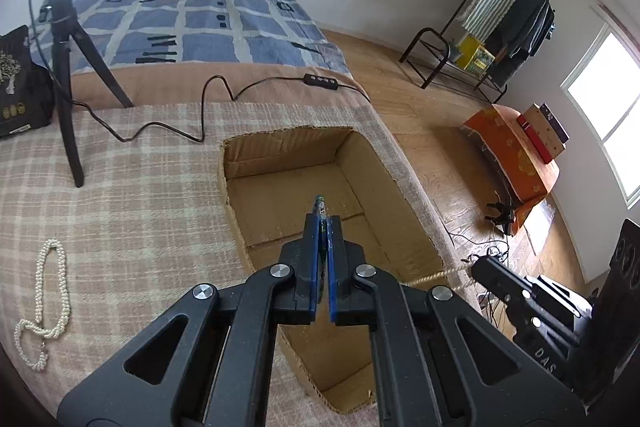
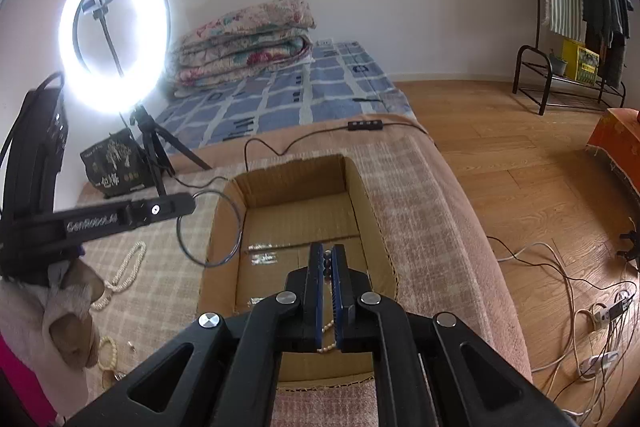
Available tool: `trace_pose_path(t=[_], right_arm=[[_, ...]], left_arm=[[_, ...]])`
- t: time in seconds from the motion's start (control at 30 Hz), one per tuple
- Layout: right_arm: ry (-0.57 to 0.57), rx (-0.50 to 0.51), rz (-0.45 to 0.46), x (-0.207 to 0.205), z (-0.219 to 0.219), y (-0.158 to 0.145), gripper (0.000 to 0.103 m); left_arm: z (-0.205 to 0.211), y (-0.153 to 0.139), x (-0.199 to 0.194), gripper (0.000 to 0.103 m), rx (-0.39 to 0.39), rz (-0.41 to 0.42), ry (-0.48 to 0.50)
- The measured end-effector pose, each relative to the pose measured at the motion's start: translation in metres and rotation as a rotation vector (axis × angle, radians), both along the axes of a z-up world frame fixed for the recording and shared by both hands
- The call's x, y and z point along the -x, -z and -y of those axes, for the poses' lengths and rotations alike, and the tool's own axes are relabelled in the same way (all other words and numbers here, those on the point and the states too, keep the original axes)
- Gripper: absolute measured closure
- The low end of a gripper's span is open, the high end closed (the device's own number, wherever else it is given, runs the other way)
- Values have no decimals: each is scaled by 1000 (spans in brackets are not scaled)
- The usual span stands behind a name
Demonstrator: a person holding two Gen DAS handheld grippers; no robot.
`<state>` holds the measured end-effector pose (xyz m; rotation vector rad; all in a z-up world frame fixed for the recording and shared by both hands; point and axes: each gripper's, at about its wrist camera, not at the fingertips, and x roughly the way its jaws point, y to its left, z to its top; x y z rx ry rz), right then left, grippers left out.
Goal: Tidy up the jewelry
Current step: 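Open left tool to drop ring in box while right tool releases pearls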
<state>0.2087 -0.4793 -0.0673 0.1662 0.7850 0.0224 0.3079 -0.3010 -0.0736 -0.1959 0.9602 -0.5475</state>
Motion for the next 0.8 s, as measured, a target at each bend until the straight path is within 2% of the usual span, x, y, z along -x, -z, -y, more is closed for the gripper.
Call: trace_pose_path(t=[0.17, 0.27, 0.33, 0.37, 0.4, 0.43, 0.5, 0.8], right_arm=[[-8, 2, -22, -3, -2, 7, 102], [-7, -1, -13, -2, -3, 5, 100], [-5, -2, -1, -1, -5, 3, 82], [-1, 2, 7, 0, -5, 2, 66], [10, 12, 12, 0, -6, 2, 50], [22, 25, 20, 1, -7, 1, 43], [40, 48, 28, 3, -7, -1, 19], [83, 107, 49, 10, -10, -13, 4]], left_arm=[[13, 10, -4, 102, -43, -4, 7], [13, 11, -7, 99, -37, -12, 8], [12, 9, -7, 68, -39, -11, 15], [10, 8, -6, 42, -43, 0, 6], [8, 6, -6, 35, -47, 17, -10], [5, 4, -4, 35, -48, 35, -22], [1, 1, -3, 35, -61, 37, -21], [-36, -19, 3, 35, -91, 85, -65]])
